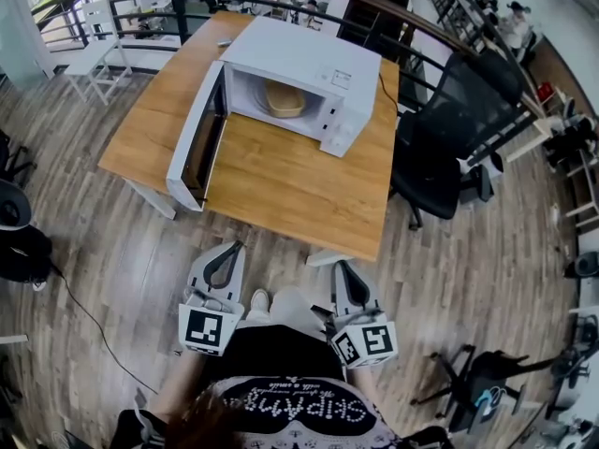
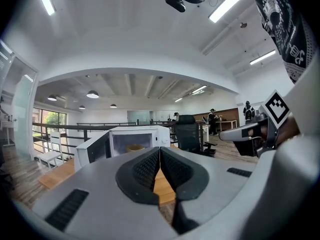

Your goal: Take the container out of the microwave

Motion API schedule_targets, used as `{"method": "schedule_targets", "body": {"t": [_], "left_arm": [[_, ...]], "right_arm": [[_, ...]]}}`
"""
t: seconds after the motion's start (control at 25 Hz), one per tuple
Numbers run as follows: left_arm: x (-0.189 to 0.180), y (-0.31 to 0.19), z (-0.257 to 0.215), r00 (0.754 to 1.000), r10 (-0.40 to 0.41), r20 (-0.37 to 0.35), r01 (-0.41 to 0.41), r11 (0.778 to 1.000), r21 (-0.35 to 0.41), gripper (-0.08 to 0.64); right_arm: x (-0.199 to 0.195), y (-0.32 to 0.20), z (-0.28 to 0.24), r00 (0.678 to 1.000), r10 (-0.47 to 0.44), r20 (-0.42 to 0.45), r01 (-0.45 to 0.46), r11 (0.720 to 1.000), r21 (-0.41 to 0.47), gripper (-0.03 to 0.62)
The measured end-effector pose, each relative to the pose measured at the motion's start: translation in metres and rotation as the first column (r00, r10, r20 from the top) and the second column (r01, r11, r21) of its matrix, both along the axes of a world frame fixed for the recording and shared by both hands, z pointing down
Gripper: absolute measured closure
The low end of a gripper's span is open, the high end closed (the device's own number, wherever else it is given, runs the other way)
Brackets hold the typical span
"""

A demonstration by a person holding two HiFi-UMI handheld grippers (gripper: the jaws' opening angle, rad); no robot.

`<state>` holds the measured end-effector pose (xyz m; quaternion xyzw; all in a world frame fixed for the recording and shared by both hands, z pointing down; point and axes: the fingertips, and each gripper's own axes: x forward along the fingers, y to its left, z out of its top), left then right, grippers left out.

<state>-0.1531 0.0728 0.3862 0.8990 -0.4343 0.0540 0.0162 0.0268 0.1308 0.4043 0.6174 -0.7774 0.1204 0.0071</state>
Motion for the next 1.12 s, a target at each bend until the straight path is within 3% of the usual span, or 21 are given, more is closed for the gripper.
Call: {"method": "schedule_targets", "body": {"t": [0.52, 1.12], "left_arm": [[0.013, -0.025, 0.013, 1.0, -0.014, 0.023, 0.015, 0.999, -0.046, 0.526], [0.05, -0.132, 0.011, 0.997, -0.07, 0.021, 0.071, 0.997, -0.025, 0.526]], "right_arm": [[0.02, -0.024, 0.013, 1.0, 0.004, 0.014, -0.004, 1.0, -0.029, 0.555], [0.049, -0.147, 0.013, 0.997, -0.073, 0.011, 0.073, 0.997, -0.031, 0.555]]}}
